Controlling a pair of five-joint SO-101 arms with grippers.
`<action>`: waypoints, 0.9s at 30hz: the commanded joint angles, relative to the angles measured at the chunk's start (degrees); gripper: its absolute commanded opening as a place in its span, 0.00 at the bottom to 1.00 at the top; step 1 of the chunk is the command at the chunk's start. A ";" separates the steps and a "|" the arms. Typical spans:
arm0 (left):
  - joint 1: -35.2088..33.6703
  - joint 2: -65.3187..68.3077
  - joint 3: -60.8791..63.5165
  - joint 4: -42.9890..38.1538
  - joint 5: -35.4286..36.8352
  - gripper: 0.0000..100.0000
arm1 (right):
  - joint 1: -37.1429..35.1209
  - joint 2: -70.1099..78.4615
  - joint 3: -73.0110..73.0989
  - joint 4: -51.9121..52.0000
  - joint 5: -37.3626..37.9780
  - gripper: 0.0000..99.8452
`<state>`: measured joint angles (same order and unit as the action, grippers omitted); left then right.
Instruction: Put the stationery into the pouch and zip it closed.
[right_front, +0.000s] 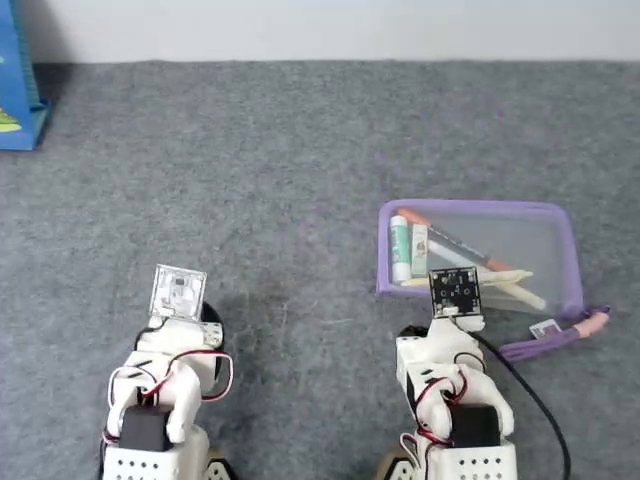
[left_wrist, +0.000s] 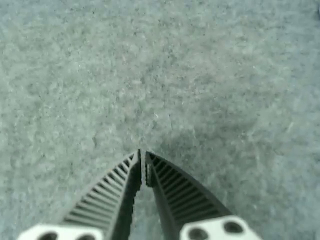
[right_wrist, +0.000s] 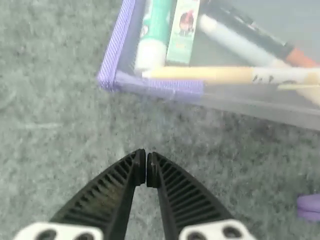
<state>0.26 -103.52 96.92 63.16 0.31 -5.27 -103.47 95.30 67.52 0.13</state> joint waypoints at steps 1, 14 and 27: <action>-0.26 -0.88 -0.48 1.76 -0.44 0.01 | 0.75 -0.48 1.14 1.71 -0.35 0.01; 0.09 -0.88 -0.48 9.14 -0.26 0.01 | 0.75 -0.48 1.14 6.37 -4.13 0.01; 0.09 -0.88 -0.48 9.14 -0.26 0.01 | 0.84 -0.48 1.14 7.34 0.18 0.01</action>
<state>0.26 -103.52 96.92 72.04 0.31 -5.10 -103.47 95.30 74.64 -0.57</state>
